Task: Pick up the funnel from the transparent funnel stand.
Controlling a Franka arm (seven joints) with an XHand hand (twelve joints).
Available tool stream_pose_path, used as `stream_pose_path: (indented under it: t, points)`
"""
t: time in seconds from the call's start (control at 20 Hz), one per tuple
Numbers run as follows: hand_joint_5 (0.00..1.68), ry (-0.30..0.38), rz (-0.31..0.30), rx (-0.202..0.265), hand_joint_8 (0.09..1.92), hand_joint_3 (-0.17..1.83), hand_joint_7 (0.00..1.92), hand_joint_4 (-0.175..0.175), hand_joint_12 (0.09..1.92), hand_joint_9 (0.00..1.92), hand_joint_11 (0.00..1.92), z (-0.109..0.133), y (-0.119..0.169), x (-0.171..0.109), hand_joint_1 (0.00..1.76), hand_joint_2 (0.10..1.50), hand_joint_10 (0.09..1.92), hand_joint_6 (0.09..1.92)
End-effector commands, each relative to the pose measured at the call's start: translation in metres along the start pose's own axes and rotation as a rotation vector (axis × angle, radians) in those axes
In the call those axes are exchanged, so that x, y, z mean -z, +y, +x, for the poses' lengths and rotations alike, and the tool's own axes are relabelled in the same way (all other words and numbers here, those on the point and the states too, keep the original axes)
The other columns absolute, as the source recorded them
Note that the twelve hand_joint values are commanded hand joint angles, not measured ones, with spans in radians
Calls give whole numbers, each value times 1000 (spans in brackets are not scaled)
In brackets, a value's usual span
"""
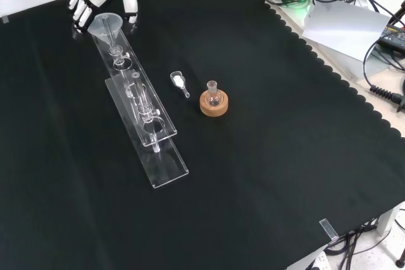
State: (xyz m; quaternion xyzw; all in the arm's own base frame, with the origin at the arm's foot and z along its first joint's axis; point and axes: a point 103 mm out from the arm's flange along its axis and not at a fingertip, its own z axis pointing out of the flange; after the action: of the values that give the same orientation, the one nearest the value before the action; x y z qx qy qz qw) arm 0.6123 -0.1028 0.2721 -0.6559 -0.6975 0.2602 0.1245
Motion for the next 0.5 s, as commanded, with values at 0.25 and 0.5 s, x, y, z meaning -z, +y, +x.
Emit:
stream_pose_path:
  t: [0.25,0.5]
  points:
    - [531,-62,-58,-49,738,511,358,18,1356,707,269,6,0,4,803,721,664,115]
    - [517,-93,-87,-45,787,525,420,10,1304,842,363,6,-3,8,848,730,658,562]
